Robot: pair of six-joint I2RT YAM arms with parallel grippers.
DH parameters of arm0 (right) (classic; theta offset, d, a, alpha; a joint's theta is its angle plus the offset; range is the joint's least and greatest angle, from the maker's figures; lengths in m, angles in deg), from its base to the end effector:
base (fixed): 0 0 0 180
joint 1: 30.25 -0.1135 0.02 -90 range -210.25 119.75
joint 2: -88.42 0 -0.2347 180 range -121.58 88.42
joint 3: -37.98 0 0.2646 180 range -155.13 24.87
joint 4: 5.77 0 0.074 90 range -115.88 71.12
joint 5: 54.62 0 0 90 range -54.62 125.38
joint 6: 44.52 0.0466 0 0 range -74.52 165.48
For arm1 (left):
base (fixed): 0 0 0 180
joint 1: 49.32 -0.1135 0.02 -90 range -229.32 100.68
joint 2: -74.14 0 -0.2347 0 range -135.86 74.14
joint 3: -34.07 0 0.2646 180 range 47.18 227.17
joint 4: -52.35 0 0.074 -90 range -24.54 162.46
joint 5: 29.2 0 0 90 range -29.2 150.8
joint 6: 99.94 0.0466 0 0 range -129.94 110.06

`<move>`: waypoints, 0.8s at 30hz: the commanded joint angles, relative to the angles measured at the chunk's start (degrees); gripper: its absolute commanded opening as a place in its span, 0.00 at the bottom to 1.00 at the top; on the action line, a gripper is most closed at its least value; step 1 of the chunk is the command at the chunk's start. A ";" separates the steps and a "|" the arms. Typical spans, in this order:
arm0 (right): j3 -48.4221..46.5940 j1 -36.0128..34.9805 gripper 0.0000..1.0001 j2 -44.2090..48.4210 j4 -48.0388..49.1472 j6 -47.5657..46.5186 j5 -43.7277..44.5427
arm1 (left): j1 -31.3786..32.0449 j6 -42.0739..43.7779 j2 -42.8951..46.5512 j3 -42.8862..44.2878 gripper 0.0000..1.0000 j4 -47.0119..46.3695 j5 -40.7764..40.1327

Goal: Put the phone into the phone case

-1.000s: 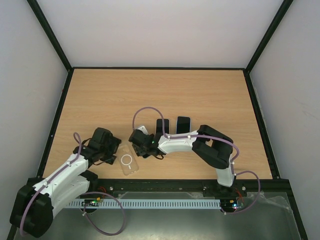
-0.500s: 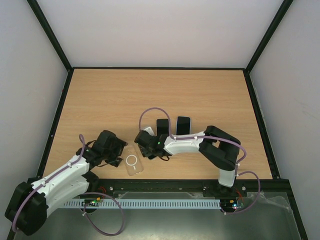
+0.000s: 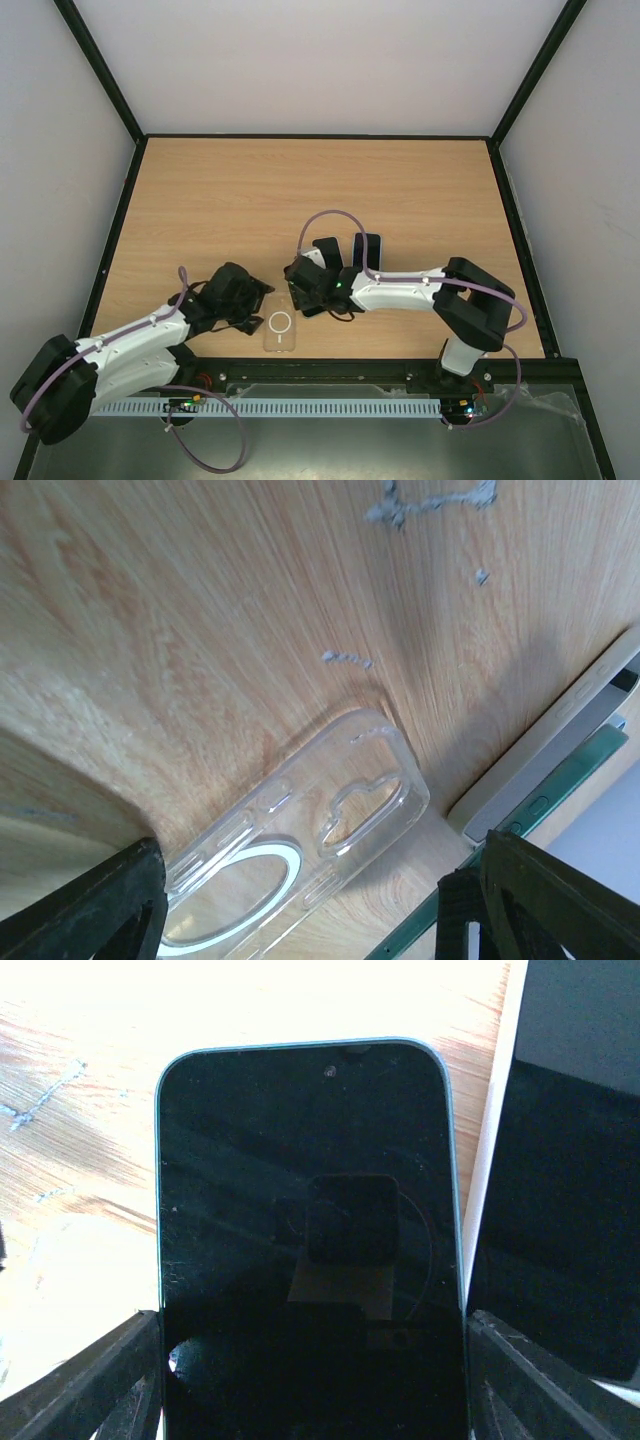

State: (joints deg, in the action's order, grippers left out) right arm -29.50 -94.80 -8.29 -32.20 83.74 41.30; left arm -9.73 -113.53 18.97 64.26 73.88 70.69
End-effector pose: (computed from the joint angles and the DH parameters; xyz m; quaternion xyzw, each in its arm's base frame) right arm 0.1531 0.3106 0.1180 -0.2021 0.9326 0.1996 0.2225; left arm 0.1554 -0.1389 0.1074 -0.4633 0.8017 -0.3755 0.0406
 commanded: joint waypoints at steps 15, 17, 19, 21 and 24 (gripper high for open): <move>6.70 0.04 0.60 11.67 4.30 8.98 2.16 | 6.72 -5.31 3.24 -0.98 0.89 9.75 -0.63; 7.64 0.01 0.60 12.62 4.93 9.66 1.93 | 8.22 -6.57 1.98 -1.37 0.88 5.61 -0.71; 8.10 0.04 0.60 13.42 4.98 10.05 1.91 | 9.54 -7.42 0.23 -0.95 0.88 1.59 -0.90; 8.46 0.04 0.60 14.23 4.75 10.32 2.19 | 10.48 -7.65 -1.54 0.19 0.88 -1.17 -1.53; 9.30 0.04 0.60 15.40 5.26 10.85 2.01 | 10.99 -7.44 -3.67 1.56 0.88 -6.88 -2.40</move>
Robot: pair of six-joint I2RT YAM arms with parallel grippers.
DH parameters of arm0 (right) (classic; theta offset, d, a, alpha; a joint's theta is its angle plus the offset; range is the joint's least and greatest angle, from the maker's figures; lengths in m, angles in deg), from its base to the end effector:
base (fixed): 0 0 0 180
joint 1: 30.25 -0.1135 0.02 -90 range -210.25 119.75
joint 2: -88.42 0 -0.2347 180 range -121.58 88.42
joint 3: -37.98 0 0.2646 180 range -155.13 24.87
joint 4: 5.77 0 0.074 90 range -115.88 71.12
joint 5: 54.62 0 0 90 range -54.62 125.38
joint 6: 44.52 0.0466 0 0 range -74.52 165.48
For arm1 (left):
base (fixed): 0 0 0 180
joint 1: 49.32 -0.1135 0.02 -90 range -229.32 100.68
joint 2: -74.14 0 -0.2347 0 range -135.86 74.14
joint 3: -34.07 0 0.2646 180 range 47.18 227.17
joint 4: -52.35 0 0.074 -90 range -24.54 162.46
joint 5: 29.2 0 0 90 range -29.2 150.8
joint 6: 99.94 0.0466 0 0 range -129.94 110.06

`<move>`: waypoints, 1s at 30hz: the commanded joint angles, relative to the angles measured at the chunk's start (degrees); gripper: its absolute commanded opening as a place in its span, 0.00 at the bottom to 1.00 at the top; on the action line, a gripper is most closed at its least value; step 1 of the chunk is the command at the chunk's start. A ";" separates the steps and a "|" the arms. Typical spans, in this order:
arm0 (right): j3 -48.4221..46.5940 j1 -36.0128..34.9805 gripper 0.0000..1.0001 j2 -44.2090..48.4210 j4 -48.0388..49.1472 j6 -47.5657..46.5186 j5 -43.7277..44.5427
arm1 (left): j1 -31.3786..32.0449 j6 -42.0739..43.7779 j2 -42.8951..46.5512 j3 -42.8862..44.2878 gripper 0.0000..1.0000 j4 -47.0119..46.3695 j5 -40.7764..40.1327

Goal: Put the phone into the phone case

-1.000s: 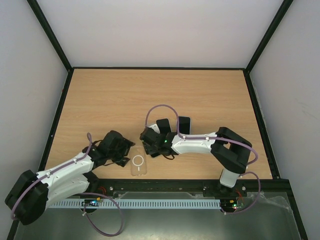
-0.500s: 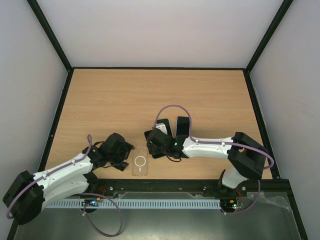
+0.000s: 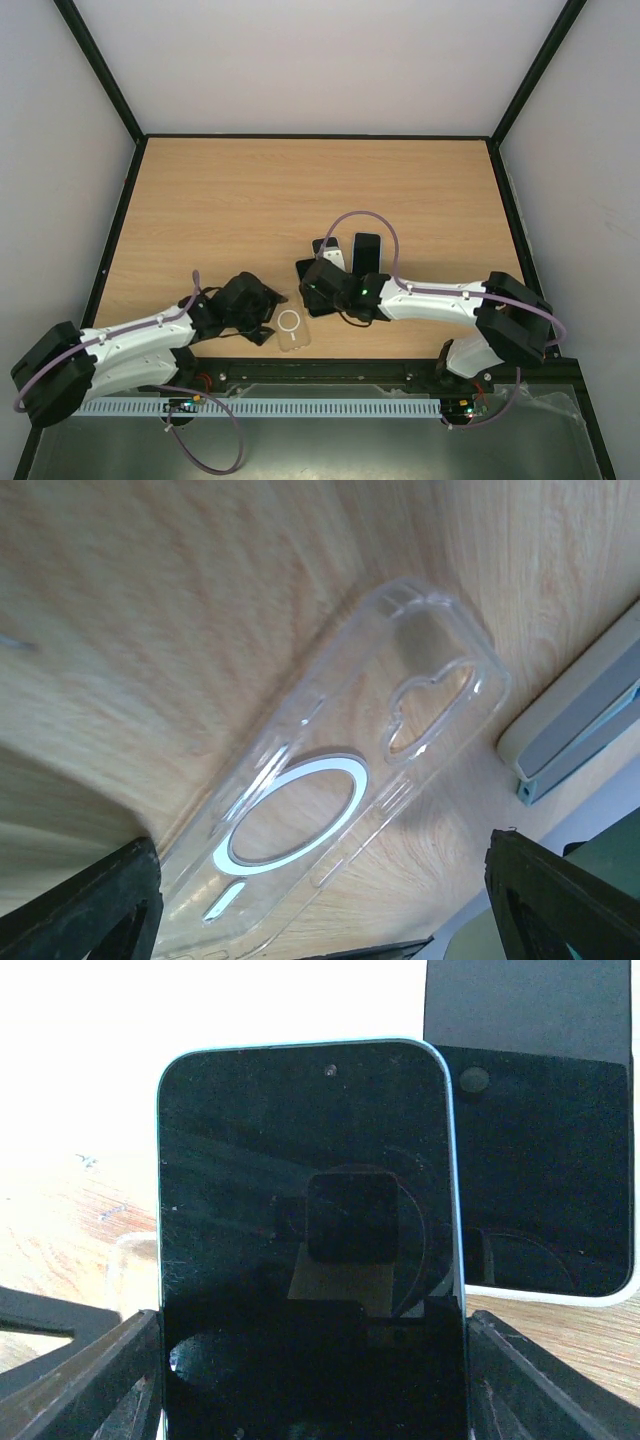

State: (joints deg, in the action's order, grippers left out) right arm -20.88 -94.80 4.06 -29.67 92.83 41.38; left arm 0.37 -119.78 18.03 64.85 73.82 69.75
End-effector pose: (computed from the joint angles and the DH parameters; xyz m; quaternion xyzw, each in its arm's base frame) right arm 0.1394 0.2815 0.1418 -0.1221 0.9288 0.2596 0.2347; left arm 0.1306 -0.1652 0.1076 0.4397 -0.8165 0.3741 0.0062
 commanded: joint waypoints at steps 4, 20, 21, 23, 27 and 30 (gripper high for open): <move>1.23 0.04 0.60 3.28 4.79 1.96 -0.39 | 0.53 0.20 -2.69 3.24 0.88 -5.57 -5.44; 2.16 -5.28 0.58 -3.08 18.10 10.72 -9.62 | -21.43 24.21 16.98 5.25 0.99 19.18 -15.32; 1.64 -5.71 0.58 -3.88 18.16 10.94 -9.77 | -22.67 26.74 17.38 5.41 0.99 19.38 -14.99; 0.29 -6.56 0.58 -5.55 17.54 11.00 -9.76 | -24.74 32.54 18.33 5.35 0.99 18.61 -12.95; -0.82 -7.72 0.58 -7.56 16.82 11.55 -9.15 | -27.05 42.42 19.66 3.23 0.99 11.82 -3.11; -0.84 -7.87 0.58 -8.61 16.62 11.80 -9.25 | -28.31 43.39 20.69 1.13 0.99 8.39 1.98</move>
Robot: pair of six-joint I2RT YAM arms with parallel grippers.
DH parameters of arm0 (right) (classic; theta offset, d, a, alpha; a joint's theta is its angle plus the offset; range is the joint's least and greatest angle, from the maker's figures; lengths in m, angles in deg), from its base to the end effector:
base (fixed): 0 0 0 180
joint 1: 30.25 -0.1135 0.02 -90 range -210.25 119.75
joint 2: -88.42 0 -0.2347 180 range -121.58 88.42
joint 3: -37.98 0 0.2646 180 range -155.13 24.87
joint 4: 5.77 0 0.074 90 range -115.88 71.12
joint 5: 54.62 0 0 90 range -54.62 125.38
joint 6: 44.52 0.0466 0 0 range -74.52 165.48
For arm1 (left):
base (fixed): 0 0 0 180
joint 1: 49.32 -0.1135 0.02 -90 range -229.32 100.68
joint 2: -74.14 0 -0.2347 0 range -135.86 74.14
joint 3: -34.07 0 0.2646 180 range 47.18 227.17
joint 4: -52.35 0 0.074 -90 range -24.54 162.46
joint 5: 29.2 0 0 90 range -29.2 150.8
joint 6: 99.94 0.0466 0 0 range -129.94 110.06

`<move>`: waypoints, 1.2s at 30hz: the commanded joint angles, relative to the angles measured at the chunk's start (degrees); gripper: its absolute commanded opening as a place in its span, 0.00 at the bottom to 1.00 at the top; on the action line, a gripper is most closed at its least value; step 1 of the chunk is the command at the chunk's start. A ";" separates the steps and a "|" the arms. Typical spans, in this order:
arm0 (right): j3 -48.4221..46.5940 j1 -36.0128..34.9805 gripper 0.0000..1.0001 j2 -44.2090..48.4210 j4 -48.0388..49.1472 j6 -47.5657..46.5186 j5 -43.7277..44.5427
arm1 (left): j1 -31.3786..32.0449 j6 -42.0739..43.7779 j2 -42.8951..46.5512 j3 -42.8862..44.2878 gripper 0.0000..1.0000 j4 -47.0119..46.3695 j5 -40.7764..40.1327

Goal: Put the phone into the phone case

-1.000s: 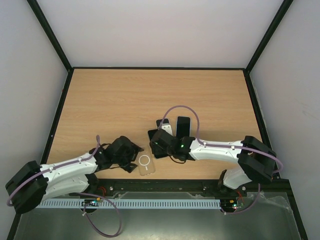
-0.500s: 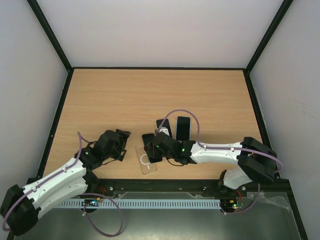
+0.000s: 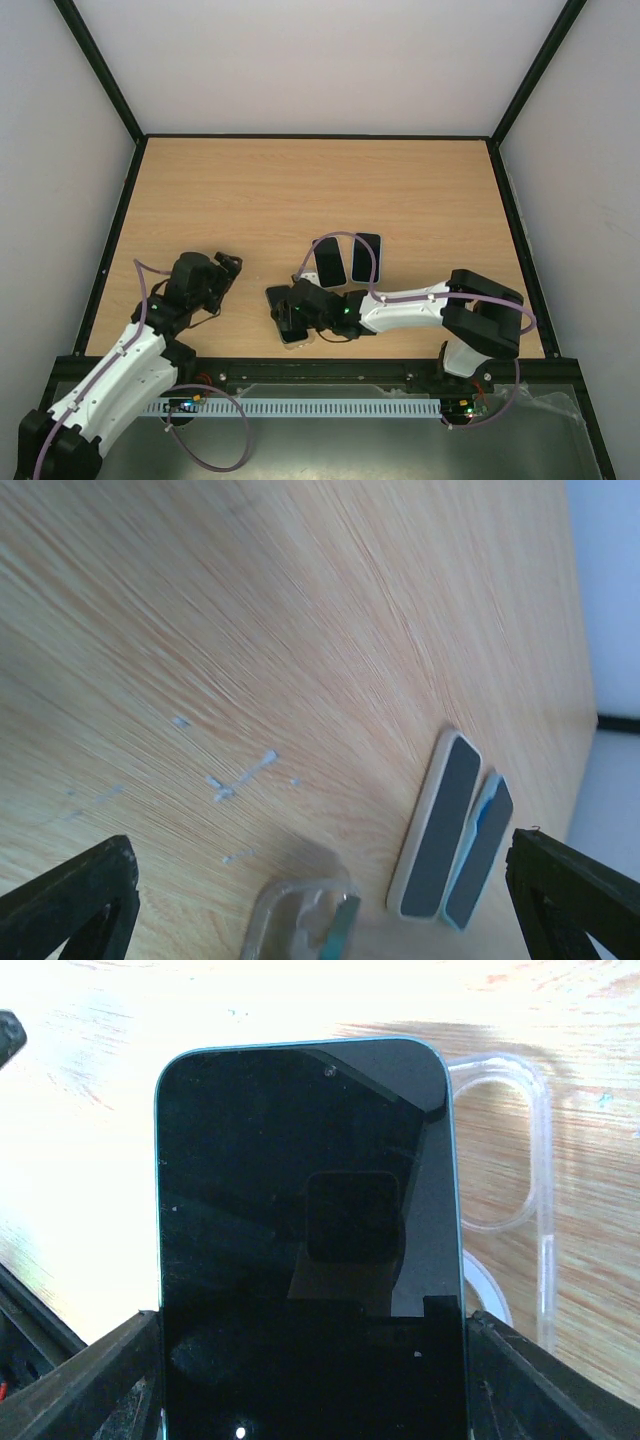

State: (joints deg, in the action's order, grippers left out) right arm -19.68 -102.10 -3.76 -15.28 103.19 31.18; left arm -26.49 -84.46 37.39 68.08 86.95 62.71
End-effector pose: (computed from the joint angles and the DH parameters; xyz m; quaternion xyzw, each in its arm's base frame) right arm 0.1007 0.3180 0.1143 -0.1274 0.9112 0.3674 0.1358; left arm 0.1765 -0.0760 0.1681 -0.3840 0.8097 -0.3429 0.2816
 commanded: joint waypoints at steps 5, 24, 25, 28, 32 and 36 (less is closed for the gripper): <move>-1.87 -0.62 0.58 -1.74 0.31 2.15 1.87 | -3.80 7.32 2.71 -2.71 0.99 -3.67 12.41; -3.92 -0.87 0.73 -4.67 -6.46 1.87 7.79 | -3.01 10.73 -2.00 -6.68 0.63 -7.39 24.55; -3.90 -0.91 0.75 -4.56 -6.55 1.88 7.76 | -2.29 10.36 -2.17 -6.93 0.63 -7.62 24.75; -3.85 -0.88 0.81 -3.78 -6.18 1.79 7.37 | 0.22 9.53 -2.71 -7.34 0.62 -8.25 24.37; -3.32 -0.89 0.88 -2.15 -5.43 1.47 6.67 | 3.05 6.95 -2.43 -8.53 0.64 -9.21 22.76; -2.33 -0.84 0.91 0.40 -5.17 1.12 6.83 | 4.12 6.18 -2.97 -9.13 0.63 -10.37 22.09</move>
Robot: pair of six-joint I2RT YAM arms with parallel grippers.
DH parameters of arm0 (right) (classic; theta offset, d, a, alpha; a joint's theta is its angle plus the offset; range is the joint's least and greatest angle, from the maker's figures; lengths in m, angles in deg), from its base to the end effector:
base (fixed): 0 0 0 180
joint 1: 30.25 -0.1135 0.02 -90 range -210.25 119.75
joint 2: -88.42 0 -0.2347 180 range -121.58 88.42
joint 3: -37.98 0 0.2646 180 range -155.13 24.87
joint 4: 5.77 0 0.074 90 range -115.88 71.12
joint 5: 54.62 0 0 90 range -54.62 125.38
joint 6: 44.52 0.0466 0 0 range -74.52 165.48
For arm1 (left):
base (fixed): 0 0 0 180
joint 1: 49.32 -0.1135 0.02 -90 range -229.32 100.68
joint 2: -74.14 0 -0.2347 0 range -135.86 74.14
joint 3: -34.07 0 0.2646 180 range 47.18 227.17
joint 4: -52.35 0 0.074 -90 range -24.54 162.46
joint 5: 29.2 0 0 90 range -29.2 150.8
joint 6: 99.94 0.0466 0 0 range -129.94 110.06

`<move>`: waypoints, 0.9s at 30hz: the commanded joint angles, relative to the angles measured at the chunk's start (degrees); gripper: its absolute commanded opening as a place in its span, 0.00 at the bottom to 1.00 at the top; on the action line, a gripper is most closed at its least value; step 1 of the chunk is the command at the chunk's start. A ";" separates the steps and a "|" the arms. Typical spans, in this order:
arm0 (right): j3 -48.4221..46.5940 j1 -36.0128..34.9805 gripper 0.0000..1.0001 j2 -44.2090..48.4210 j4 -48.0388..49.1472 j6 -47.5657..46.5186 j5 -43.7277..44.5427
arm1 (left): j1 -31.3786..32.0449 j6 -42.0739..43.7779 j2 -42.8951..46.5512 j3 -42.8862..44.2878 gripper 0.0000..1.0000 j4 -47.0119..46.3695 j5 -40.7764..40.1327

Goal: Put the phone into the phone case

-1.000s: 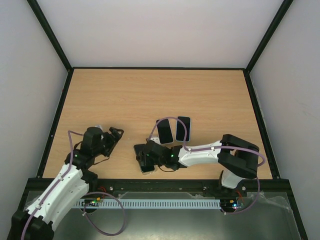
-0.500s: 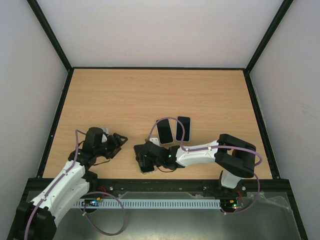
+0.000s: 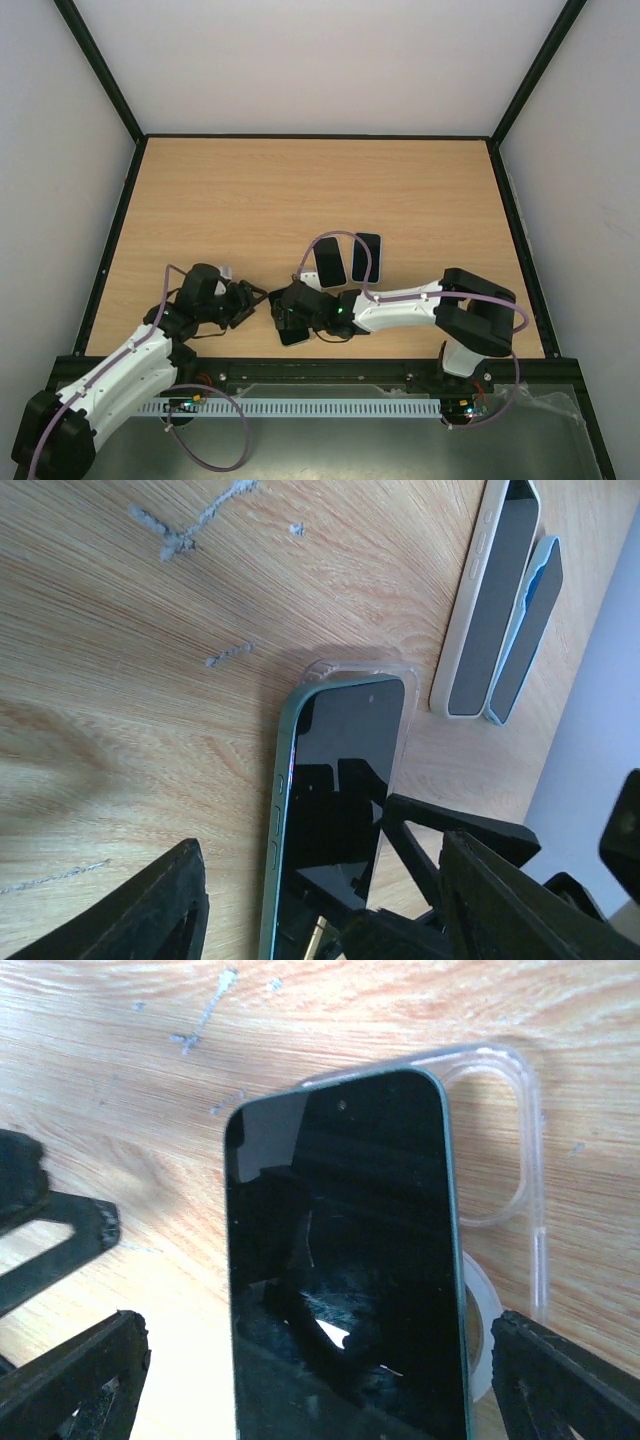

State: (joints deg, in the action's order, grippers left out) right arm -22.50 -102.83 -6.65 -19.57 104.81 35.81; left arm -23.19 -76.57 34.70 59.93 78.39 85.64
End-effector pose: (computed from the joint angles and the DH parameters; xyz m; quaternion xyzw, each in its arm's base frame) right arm 0.1017 0.3230 0.1069 -0.1065 0.9287 0.3229 0.1479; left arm 0.1579 -0.0993 0.1263 -0.2200 0.8608 -0.4352 0.1459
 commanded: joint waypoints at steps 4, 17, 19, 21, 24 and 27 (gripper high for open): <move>1.55 -0.04 0.86 6.21 -2.33 -1.57 4.02 | 2.13 -1.86 -1.36 -1.30 0.62 -1.98 -1.42; 6.16 3.78 0.61 6.02 -1.14 -3.39 1.11 | 8.87 -7.24 -6.32 -4.07 0.48 -9.75 -2.86; 7.17 4.01 0.59 5.92 0.35 -3.12 -0.23 | 9.72 -7.52 -7.47 -3.92 0.44 -10.74 -3.36; 8.13 4.07 0.56 5.45 1.78 -2.79 -1.35 | 10.54 -7.55 -8.53 -3.66 0.38 -11.87 -3.69; 8.84 4.11 0.52 4.48 3.07 -2.39 -2.36 | 11.25 -7.46 -10.13 -3.27 0.33 -12.95 -4.43; 9.33 4.11 0.47 3.87 4.64 -2.09 -3.59 | 11.93 -7.61 -11.46 -3.23 0.25 -15.40 -4.55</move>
State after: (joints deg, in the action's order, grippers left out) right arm -14.33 -98.87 -1.47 -17.97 102.34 33.52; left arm -12.17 -83.87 24.67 56.50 66.98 82.10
